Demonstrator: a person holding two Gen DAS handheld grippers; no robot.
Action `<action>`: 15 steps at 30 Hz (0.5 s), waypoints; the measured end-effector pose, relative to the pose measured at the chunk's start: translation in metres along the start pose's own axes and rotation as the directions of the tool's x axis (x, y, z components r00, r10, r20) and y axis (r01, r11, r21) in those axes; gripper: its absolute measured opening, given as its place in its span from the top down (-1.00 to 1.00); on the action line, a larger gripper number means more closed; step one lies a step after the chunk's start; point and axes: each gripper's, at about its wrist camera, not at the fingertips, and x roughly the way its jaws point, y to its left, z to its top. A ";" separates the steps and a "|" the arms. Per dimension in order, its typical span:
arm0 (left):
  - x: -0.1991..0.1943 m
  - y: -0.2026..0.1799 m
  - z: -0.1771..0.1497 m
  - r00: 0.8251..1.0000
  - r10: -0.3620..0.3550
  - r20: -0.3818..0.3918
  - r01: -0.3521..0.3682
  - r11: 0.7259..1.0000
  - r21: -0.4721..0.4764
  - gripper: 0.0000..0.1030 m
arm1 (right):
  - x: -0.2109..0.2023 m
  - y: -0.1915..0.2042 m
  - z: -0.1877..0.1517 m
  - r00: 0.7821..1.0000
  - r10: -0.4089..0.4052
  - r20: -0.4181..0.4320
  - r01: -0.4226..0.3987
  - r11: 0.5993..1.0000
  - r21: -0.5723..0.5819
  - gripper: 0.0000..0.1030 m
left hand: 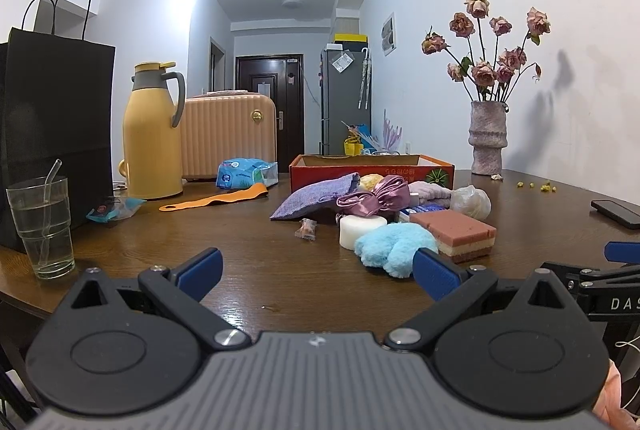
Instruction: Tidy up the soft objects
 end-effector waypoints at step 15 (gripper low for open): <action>0.001 0.001 -0.002 1.000 -0.005 -0.003 0.005 1.000 0.006 -1.00 | 0.000 -0.002 -0.002 1.000 0.001 -0.006 -0.001 1.000 0.013 -1.00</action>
